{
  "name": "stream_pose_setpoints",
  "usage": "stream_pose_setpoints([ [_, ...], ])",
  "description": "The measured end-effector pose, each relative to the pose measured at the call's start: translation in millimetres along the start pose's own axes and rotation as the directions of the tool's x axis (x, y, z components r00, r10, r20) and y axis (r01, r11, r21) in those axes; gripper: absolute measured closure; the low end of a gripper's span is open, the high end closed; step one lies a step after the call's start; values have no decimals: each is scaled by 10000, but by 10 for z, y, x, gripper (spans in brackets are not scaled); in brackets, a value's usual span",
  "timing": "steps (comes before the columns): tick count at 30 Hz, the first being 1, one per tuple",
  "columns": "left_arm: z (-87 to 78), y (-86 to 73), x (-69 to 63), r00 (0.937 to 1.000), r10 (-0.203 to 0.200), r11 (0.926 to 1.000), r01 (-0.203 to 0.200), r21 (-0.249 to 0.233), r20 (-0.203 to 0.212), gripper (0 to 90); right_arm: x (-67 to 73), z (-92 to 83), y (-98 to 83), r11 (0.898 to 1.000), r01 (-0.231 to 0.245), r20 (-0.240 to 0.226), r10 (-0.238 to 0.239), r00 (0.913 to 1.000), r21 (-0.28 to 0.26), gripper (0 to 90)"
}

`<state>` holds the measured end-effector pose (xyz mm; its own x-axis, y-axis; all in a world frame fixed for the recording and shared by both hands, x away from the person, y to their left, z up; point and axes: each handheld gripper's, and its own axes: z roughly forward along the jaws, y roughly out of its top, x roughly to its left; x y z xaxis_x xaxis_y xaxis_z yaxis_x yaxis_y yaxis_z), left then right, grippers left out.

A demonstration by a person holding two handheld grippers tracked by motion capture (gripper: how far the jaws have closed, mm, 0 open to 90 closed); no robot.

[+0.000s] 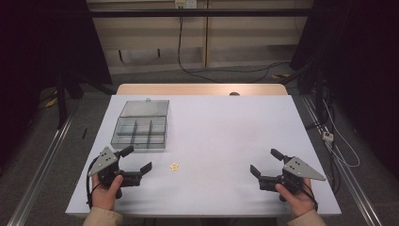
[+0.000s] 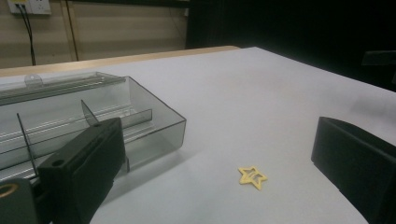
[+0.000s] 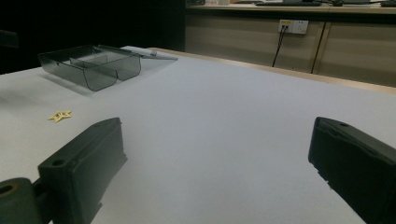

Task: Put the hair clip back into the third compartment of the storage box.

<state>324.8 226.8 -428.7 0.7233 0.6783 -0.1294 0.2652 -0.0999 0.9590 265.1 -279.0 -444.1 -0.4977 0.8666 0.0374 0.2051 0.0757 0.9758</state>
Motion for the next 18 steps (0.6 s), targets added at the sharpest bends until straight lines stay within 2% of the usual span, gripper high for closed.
stream_pose_setpoints([
  [11, 1, 11, 2, 10000, 8, 10000, -8, 60, -82, 28, 21, -14, 0, 9999, 115, -76, -115, 9999, -8, 30],
  [12, 4, 15, 6, 9999, 101, 9999, -100, 141, -66, 27, 27, -15, -2, 9999, 149, -112, -149, 9998, -20, 29],
  [18, 42, 26, -6, 10000, 16, 9999, -17, 143, 94, 23, 32, -18, -11, 9998, 194, -182, -194, 9996, 10, 29],
])
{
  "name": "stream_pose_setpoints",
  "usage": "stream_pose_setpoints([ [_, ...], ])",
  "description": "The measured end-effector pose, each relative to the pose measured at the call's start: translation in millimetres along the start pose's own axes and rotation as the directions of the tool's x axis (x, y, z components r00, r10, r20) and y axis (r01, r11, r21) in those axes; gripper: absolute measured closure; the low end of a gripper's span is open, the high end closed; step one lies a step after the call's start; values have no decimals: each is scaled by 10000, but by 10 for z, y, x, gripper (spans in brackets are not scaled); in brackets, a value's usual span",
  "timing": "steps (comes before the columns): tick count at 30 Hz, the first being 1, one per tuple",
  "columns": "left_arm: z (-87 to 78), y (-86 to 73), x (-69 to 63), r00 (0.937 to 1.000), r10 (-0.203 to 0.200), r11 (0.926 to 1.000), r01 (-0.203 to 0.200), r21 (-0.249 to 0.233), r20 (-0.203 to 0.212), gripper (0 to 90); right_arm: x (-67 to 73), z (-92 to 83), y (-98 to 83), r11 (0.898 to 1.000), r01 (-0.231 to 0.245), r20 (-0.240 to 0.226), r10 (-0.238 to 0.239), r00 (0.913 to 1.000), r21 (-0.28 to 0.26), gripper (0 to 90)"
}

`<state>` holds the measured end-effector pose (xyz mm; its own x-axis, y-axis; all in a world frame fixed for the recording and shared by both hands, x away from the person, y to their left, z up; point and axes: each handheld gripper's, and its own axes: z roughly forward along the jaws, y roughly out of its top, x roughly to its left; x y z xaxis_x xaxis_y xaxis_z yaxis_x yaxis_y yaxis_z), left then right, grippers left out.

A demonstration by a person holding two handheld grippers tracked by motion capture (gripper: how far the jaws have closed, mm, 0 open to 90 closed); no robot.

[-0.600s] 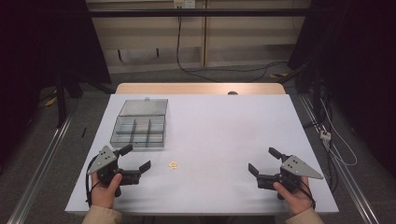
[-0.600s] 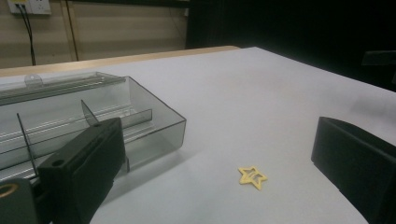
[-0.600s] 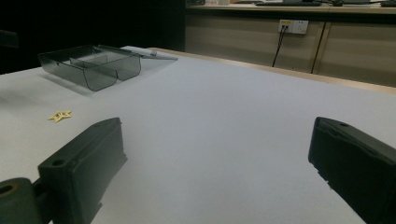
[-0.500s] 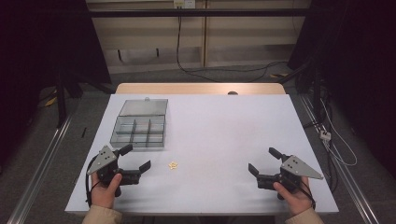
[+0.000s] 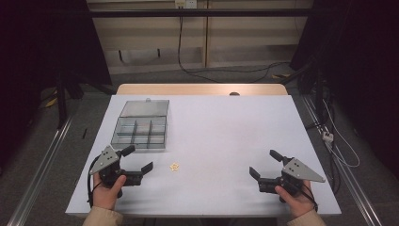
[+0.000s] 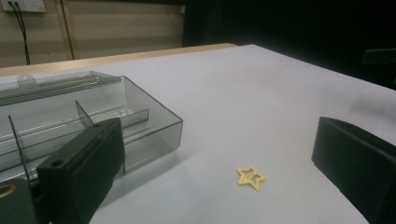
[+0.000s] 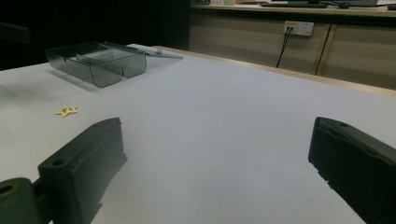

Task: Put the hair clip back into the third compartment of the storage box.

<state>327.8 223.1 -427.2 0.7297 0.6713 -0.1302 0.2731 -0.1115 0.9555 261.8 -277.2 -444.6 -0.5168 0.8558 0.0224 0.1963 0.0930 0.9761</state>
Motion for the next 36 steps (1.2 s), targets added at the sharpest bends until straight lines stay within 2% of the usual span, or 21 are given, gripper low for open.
stream_pose_setpoints([
  [3, 46, 26, -17, 9999, -99, 9998, 97, 183, 58, 22, -5, -3, -5, 10000, 12, -59, -12, 10000, 45, 31],
  [5, 111, 38, -42, 9997, -92, 9980, 78, 635, 221, 22, -5, -4, -7, 10000, 17, -33, -17, 10000, 70, 32],
  [7, 136, 39, -54, 9994, -50, 9972, 24, 746, 337, 23, -6, -5, -6, 10000, 26, -45, -26, 10000, 62, 32],
  [11, 243, 35, -82, 9975, 143, 9905, -236, 1356, 688, 88, -6, -7, -2, 10000, 48, -18, -48, 10000, 51, 33],
  [14, 306, 25, -83, 9949, 178, 9864, -336, 1607, 989, 162, -3, -5, -1, 9999, 83, -30, -83, 10000, 66, 34],
  [15, 350, 20, -74, 9946, 250, 9787, -449, 2003, 1011, 175, -1, -4, -1, 9999, 90, -30, -90, 10000, 86, 34],
  [16, 350, 20, -74, 9946, 250, 9787, -449, 2003, 1011, 198, 1, -3, -1, 9999, 82, -40, -82, 10000, 88, 33],
  [17, 390, 4, -69, 9933, 351, 9714, -599, 2299, 1104, 236, 2, -2, -2, 9999, 89, -44, -88, 10000, 102, 34],
  [18, 390, 4, -69, 9933, 351, 9714, -599, 2299, 1104, 263, 2, -1, -2, 9999, 93, -61, -92, 9999, 108, 34],
  [20, 457, -18, -76, 9921, 282, 9595, -612, 2749, 1222, 290, 4, -1, -1, 9999, 105, -88, -103, 9999, 134, 33],
  [22, 474, -24, -85, 9915, 267, 9568, -624, 2840, 1277, 338, 6, 0, -1, 9998, 116, -67, -115, 9999, 153, 34],
  [25, 543, -23, -130, 9885, 405, 9456, -850, 3142, 1455, 406, 5, 0, 1, 9998, 117, -69, -116, 9999, 136, 33],
  [26, 565, -21, -145, 9870, 488, 9407, -970, 3250, 1534, 406, 5, 0, 1, 9998, 117, -69, -116, 9999, 136, 33],
  [27, 608, -21, -184, 9849, 629, 9274, -1173, 3553, 1611, 449, 4, 0, 2, 9998, 122, -53, -121, 9999, 152, 34],
  [28, 608, -21, -184, 9849, 629, 9274, -1173, 3553, 1611, 470, 4, 1, 2, 9998, 110, -57, -109, 9999, 149, 34],
  [30, 651, -28, -209, 9809, 777, 9172, -1404, 3728, 1783, 502, 4, 1, 1, 9998, 113, -50, -112, 9999, 158, 34],
  [31, 672, -29, -214, 9795, 808, 9132, -1470, 3800, 1846, 560, 4, -1, 2, 9998, 124, -51, -123, 9999, 165, 34],
  [32, 696, -37, -224, 9803, 713, 9144, -1381, 3806, 1843, 576, 4, -2, 2, 9998, 120, -50, -119, 9999, 153, 34],
  [33, 714, -33, -220, 9796, 810, 9087, -1483, 3902, 1837, 586, 4, -2, 3, 9998, 113, -48, -112, 9999, 146, 34],
  [34, 736, -35, -227, 9803, 780, 9089, -1446, 3911, 1812, 599, 2, -3, 4, 9998, 105, -47, -105, 9999, 141, 35],
  [36, 775, -35, -227, 9787, 957, 9002, -1629, 4039, 1816, 619, 1, -3, 5, 9998, 112, -35, -112, 9999, 133, 35],
])
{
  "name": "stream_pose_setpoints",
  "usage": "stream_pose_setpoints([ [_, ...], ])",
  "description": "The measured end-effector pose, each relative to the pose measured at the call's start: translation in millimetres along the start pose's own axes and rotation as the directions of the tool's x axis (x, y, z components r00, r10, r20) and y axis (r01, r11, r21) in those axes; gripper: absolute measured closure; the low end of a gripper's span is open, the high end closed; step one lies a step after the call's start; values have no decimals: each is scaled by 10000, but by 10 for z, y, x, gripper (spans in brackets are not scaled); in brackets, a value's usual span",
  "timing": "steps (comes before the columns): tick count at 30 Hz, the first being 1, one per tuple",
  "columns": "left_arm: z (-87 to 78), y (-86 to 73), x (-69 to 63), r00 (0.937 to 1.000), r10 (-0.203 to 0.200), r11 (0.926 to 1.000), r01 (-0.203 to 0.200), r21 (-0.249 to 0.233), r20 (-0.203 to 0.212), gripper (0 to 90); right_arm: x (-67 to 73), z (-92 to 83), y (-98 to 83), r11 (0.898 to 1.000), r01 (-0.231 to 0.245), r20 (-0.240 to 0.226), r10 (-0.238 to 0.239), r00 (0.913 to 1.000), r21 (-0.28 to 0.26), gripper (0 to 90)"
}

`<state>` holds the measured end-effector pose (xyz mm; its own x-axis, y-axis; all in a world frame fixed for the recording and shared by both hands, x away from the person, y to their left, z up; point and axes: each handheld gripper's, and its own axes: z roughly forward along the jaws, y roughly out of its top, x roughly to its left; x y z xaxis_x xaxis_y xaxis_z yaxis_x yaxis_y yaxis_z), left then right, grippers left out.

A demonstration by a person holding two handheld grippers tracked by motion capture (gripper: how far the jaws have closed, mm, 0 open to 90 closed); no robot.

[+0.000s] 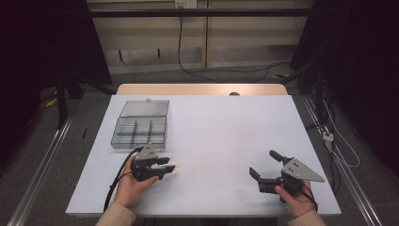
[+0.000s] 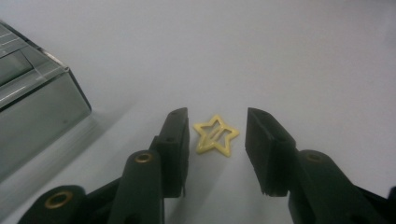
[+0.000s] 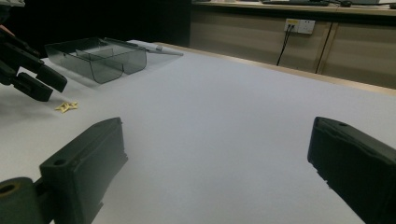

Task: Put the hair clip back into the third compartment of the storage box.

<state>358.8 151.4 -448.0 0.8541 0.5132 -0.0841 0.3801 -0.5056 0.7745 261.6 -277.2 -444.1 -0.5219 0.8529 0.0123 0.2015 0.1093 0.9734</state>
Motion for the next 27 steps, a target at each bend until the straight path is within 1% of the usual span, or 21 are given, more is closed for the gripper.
stream_pose_setpoints([
  [1, 13, 7, 3, 10000, 39, 9999, -39, 94, -46, 627, -1, -2, 1, 10000, 8, -1, -8, 10000, -7, 35],
  [2, 30, 10, 1, 10000, -21, 10000, 21, 54, -54, 627, -1, -2, 1, 10000, 8, -1, -8, 10000, -7, 35],
  [5, 61, 26, -5, 10000, 85, 9997, -86, 229, 23, 631, -2, -3, 0, 10000, 5, -5, -5, 10000, -21, 35],
  [6, 74, 29, -17, 10000, 83, 9996, -82, 281, -40, 636, -4, -2, 1, 10000, -13, 3, 13, 10000, -39, 35],
  [7, 81, 35, -25, 9996, 170, 9989, -160, 431, -243, 643, -5, -4, 2, 10000, -2, 8, 2, 10000, -39, 35],
  [8, 93, 34, -22, 10000, 53, 9993, -52, 365, -30, 643, -5, -4, 2, 10000, -2, 8, 2, 10000, -39, 35],
  [9, 94, 36, -14, 9998, 175, 9985, -170, 518, -92, 649, -4, -7, 3, 10000, -1, -24, 1, 10000, -24, 35],
  [10, 101, 36, -16, 9999, 122, 9984, -117, 555, -80, 649, -4, -7, 3, 10000, -1, -24, 1, 10000, -24, 35],
  [11, 115, 31, -22, 9999, 85, 9988, -80, 473, -108, 649, -2, -9, 4, 10000, 18, 10, -18, 10000, -51, 35],
  [12, 129, 29, -25, 9999, 134, 9989, -129, 458, -107, 649, -2, -9, 4, 10000, 18, 10, -18, 10000, -51, 35],
  [13, 143, 30, -33, 9999, 142, 9980, -135, 610, -98, 648, -2, -11, 6, 10000, 37, -9, -37, 10000, -49, 35],
  [14, 160, 24, -39, 9997, 194, 9984, -185, 533, -167, 648, -2, -11, 6, 10000, 37, -9, -37, 10000, -49, 35],
  [17, 161, 32, -34, 9995, 281, 9974, -271, 670, -133, 652, -1, -9, 6, 10000, 10, 2, -10, 10000, -46, 35],
  [18, 163, 25, -42, 9996, 252, 9979, -244, 594, -125, 662, -2, -10, 3, 10000, 16, -29, -16, 10000, -27, 35],
  [19, 165, 16, -45, 9993, 330, 9979, -320, 554, -174, 662, -2, -10, 3, 10000, 16, -29, -16, 10000, -27, 35],
  [22, 169, 15, -46, 9995, 259, 9981, -250, 556, -166, 677, -1, -20, 0, 10000, -20, 11, 20, 10000, -33, 35],
  [23, 162, 20, -40, 9996, 261, 9973, -254, 684, -90, 686, -5, -25, -1, 10000, 6, 38, -6, 10000, -34, 35],
  [25, 172, 15, -51, 9996, 194, 9982, -183, 562, -196, 695, -10, -24, -3, 10000, -30, 30, 30, 10000, -45, 35],
  [26, 173, 15, -54, 9996, 198, 9983, -185, 549, -215, 695, -10, -24, -3, 10000, -30, 30, 30, 10000, -45, 35],
  [27, 168, 19, -58, 9995, 269, 9976, -257, 639, -177, 700, -11, -24, -3, 10000, -46, 40, 46, 10000, -52, 35],
])
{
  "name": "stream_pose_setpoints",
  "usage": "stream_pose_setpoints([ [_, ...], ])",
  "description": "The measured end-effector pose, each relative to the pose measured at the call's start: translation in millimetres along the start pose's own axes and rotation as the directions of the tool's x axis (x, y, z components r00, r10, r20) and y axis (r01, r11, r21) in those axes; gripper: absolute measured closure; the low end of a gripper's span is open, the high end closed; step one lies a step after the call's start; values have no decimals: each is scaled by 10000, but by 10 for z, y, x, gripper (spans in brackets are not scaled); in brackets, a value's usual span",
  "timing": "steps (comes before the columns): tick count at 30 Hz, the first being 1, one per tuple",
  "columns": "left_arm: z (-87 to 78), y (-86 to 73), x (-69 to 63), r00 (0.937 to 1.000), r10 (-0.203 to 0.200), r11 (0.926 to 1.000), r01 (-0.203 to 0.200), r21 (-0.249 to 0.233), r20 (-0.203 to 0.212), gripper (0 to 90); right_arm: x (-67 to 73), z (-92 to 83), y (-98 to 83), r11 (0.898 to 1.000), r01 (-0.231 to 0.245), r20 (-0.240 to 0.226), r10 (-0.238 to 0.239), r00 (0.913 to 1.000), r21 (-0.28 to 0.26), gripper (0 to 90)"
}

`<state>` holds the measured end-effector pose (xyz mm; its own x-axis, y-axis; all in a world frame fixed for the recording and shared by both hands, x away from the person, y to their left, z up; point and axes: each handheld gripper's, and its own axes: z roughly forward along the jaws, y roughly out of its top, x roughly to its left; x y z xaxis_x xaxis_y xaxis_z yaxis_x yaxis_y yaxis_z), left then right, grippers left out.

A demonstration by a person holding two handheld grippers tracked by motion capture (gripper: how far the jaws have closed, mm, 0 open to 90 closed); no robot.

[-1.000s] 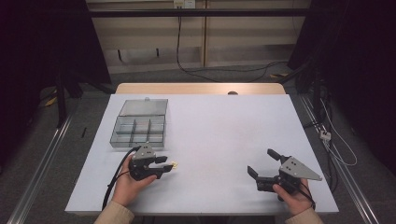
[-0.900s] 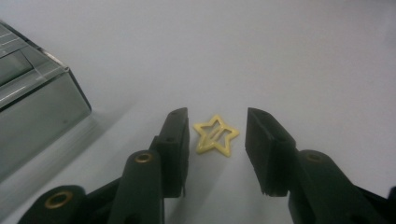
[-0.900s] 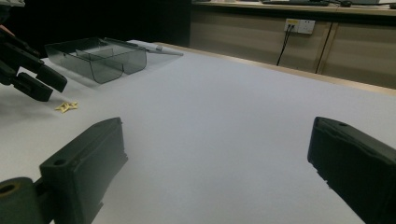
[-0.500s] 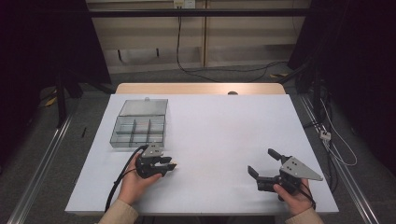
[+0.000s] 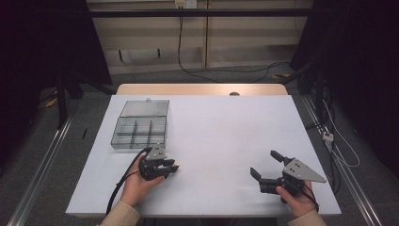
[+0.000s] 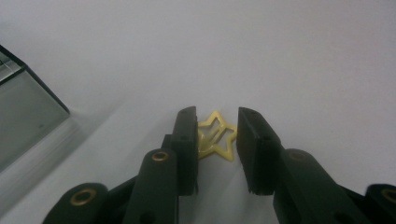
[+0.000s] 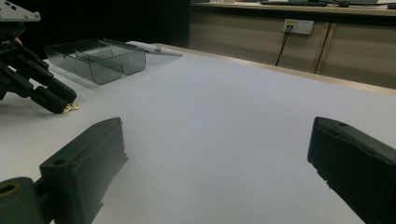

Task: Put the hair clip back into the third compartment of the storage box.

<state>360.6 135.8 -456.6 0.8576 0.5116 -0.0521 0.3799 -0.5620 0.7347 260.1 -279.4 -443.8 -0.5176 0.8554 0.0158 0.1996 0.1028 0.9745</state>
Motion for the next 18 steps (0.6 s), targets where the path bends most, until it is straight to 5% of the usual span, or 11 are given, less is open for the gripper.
stream_pose_setpoints([
  [18, -39, 25, 35, 9954, -949, 9954, 951, -154, 101, 729, 3, -2, 3, 10000, -16, -89, 16, 10000, -24, 35],
])
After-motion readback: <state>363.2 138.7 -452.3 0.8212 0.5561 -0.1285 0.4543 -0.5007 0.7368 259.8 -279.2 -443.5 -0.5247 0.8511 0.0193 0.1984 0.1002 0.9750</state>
